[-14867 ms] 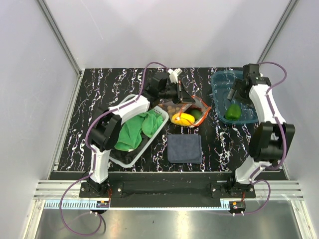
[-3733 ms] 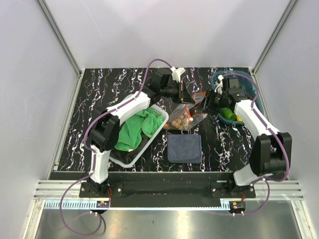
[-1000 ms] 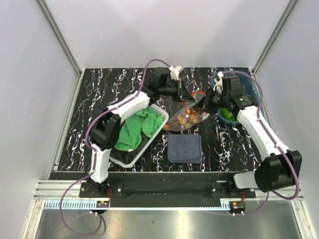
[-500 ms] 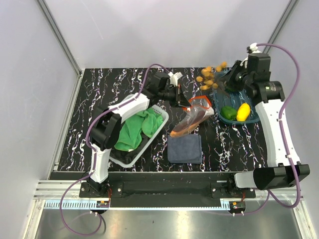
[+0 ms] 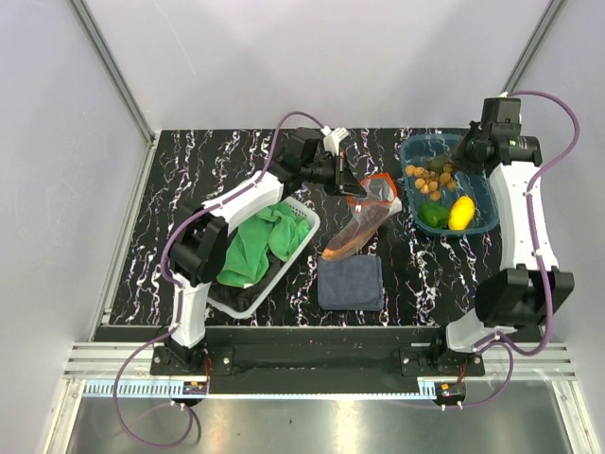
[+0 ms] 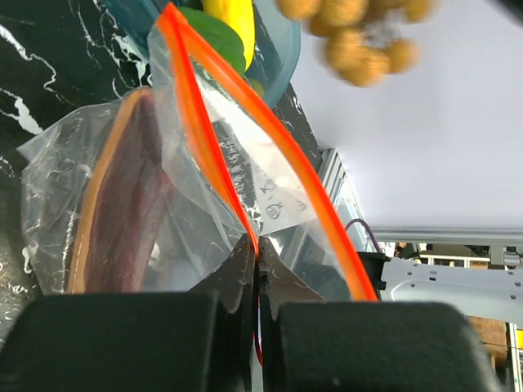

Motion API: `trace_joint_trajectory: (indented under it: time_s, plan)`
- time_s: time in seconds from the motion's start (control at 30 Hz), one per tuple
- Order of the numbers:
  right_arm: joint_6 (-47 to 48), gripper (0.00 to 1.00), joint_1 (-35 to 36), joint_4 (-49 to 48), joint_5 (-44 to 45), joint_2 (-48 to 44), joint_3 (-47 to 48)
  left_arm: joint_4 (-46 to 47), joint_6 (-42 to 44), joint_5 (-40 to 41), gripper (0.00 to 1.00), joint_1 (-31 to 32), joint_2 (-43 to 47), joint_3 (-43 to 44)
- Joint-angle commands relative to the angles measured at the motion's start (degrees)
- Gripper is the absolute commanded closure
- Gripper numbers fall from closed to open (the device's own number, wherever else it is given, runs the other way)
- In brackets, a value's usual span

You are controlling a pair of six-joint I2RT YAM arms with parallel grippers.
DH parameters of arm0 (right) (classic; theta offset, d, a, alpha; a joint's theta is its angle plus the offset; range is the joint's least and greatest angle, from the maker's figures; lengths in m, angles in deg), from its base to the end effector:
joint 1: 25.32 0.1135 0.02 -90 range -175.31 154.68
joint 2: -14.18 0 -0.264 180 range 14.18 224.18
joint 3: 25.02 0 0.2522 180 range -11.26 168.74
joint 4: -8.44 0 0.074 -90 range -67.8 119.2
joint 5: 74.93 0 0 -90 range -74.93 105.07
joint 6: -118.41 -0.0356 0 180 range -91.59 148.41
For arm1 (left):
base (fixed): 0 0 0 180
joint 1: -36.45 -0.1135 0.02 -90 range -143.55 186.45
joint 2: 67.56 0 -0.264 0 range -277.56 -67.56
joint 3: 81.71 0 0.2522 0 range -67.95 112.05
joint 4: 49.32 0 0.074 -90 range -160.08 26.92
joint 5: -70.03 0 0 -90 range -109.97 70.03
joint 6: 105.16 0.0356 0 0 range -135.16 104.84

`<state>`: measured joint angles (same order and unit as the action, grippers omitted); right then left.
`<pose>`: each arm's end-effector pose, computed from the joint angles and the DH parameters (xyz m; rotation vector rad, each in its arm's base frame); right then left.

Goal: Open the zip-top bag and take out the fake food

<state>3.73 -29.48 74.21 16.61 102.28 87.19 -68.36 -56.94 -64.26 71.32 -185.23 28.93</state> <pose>0.3224 -0.0244 0.4075 0.5868 2.2264 0.1536 0.3815 -0.2961 0.2727 0.4276 2.2426 -1.5628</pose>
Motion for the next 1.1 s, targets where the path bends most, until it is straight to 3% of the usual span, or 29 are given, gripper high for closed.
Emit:
trace_joint_trajectory:
  time_s: [0.0, 0.2, 0.23, 0.27, 0.3, 0.37, 0.47, 0.67, 0.9, 1.07]
  plan:
    - [-2.12, 0.88, -1.63, 1.87, 0.22, 3.39, 2.44, 0.53, 1.17, -1.06, 1.0, -0.24, 4.03, 4.28]
    - [0.51, 0.77, -4.97, 2.31, 3.29, 13.31, 7.53, 0.44, 1.17, -1.06, 1.0, -0.86, 3.85, 5.86]
    - [0.78, 0.71, -5.76, 2.39, 3.38, 14.29, 8.24, 0.53, 1.26, -0.97, 1.0, -0.95, 3.94, 5.95]
    - [0.78, 0.49, -6.99, 2.66, 3.29, 15.17, 8.77, 0.45, 1.26, -1.06, 1.0, -1.12, 3.85, 6.13]
    - [0.78, 0.4, -7.69, 3.18, 2.86, 16.74, 9.56, 0.53, 1.17, -0.97, 1.0, -1.38, 3.85, 6.21]
    - [1.48, 0.26, -8.31, 4.41, 1.45, 17.63, 10.7, 0.36, 0.91, -0.8, 1.0, -1.82, 3.85, 6.65]
    - [1.13, 0.15, -8.32, 4.42, 1.01, 17.47, 9.66, 0.97, 1.0, -0.36, 1.0, -2.09, 3.94, 7.35]
    - [0.7, 0.2, -7.0, 2.06, -7.24, 12.11, 5.1, 2.9, -0.41, -0.97, 1.0, -2.27, 3.06, 8.32]
    - [-2.82, 0.3, 1.52, -0.06, -14.1, 4.73, 0.69, 7.3, -3.48, -1.23, 1.0, -2.7, 1.92, 9.81]
    - [-7.21, 0.45, 6.09, -0.5, -19.81, 3.75, 1.65, 9.31, -5.42, -0.97, 1.0, -2.27, 0.95, 9.73]
